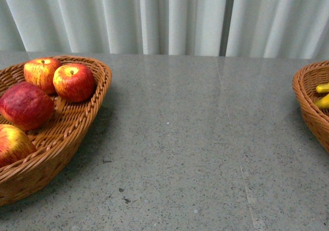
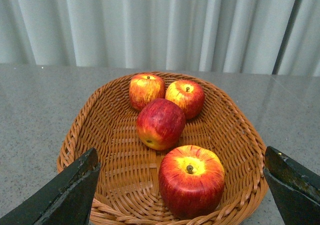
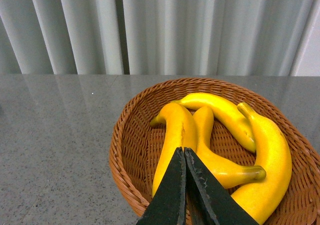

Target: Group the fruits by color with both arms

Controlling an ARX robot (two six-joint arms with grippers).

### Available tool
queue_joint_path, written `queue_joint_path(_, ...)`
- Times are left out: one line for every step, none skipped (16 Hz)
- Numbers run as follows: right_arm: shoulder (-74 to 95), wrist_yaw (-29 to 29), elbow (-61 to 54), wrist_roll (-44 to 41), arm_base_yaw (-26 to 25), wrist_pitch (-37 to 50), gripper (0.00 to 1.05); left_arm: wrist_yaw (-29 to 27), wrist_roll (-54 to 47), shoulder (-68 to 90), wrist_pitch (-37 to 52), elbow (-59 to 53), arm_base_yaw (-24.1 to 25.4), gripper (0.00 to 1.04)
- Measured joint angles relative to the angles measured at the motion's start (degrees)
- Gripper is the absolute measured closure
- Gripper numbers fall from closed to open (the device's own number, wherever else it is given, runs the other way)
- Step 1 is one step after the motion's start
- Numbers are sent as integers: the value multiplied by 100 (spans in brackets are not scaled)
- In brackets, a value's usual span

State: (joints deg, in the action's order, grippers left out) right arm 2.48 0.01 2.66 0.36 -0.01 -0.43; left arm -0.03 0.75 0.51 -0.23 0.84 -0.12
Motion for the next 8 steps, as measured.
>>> queue_joint_path(-144, -2, -107, 0, 0, 52, 103, 2, 0, 0, 0, 0, 0, 7)
queue_joint_path(-216, 2, -192, -7, 0, -9, 103, -9, 0, 0, -2, 0, 0, 7)
queue_joint_path(-229, 2, -192, -4, 0, 7, 103, 2, 0, 0, 0, 0, 0, 7)
queue_joint_path(-223, 0, -192, -4, 0, 33, 103, 4, 0, 0, -2, 0, 0, 7)
queue_joint_path(-225, 0, -192, -4, 0, 17, 103, 0, 0, 0, 0, 0, 0, 7)
queue_joint_path(-225, 0, -192, -4, 0, 17, 103, 0, 0, 0, 0, 0, 0, 7)
queue_joint_path(-225, 0, -192, -4, 0, 17, 103, 2, 0, 0, 0, 0, 0, 7)
queue_joint_path(-225, 0, -192, -4, 0, 17, 103, 2, 0, 0, 0, 0, 0, 7)
